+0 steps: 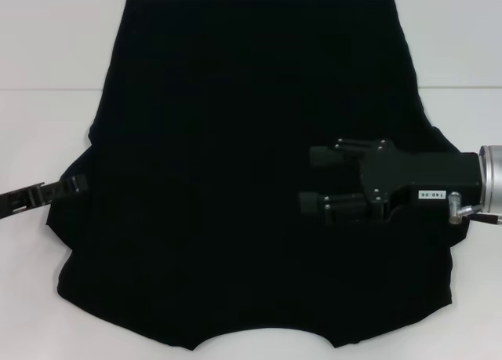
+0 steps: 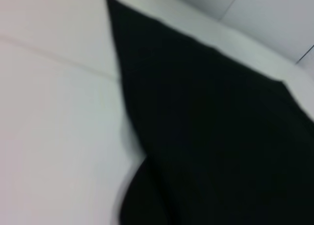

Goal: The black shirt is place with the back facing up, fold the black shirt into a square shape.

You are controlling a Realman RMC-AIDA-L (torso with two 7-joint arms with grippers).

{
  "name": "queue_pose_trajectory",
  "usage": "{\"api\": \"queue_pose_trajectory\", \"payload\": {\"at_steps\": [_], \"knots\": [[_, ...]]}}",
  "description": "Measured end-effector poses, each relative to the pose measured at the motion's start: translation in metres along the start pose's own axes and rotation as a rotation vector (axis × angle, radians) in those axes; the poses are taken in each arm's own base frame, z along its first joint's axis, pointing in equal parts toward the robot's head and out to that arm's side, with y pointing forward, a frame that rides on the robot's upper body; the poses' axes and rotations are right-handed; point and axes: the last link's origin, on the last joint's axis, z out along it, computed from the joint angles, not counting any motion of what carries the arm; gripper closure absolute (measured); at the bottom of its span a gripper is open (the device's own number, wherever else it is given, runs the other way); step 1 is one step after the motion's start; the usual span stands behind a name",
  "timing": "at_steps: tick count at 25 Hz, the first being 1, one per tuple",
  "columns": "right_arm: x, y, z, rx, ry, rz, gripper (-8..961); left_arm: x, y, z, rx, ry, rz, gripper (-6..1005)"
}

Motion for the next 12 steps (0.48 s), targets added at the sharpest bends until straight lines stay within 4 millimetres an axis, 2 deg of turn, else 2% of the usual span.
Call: {"api": "queue_pose_trajectory", "payload": {"at_steps": [12], "knots": [[-0.002, 0.0029, 0.0063, -0.038, 0.033, -0.002, 72, 0.0033, -0.0031, -0.0008, 0.046, -0.091, -0.025, 119]]}}
